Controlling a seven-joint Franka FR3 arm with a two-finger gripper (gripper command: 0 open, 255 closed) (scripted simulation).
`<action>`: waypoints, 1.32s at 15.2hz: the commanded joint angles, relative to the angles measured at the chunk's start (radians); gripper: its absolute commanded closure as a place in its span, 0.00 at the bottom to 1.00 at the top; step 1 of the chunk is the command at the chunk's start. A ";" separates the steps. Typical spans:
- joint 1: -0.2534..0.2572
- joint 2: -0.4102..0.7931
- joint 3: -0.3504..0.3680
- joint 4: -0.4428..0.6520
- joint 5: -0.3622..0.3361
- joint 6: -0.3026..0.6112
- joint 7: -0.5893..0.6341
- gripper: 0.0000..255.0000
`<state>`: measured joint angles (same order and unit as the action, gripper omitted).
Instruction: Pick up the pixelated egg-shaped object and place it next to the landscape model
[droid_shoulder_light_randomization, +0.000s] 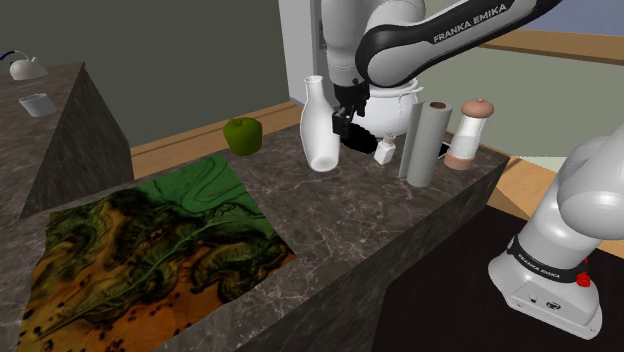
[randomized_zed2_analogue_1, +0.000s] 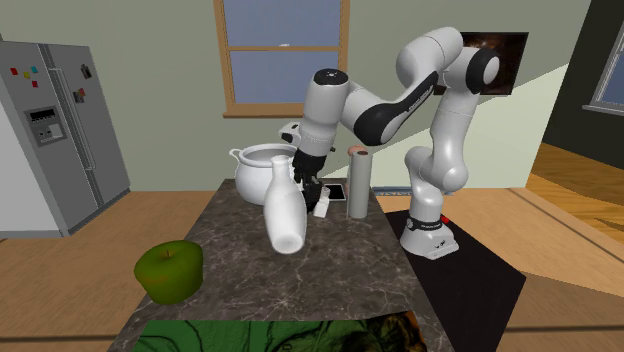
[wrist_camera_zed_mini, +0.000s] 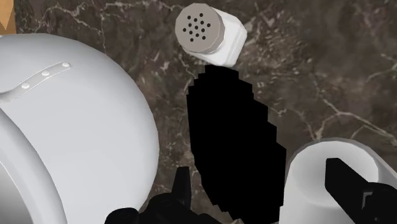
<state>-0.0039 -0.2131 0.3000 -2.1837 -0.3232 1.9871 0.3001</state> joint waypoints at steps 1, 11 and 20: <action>0.000 0.001 0.000 -0.002 -0.001 0.003 0.001 0.00; 0.000 0.001 0.000 -0.002 -0.001 0.003 0.001 1.00; 0.001 -0.014 -0.002 0.050 0.012 -0.059 -0.024 1.00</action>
<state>-0.0034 -0.2240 0.2974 -2.1442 -0.3138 1.9406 0.2793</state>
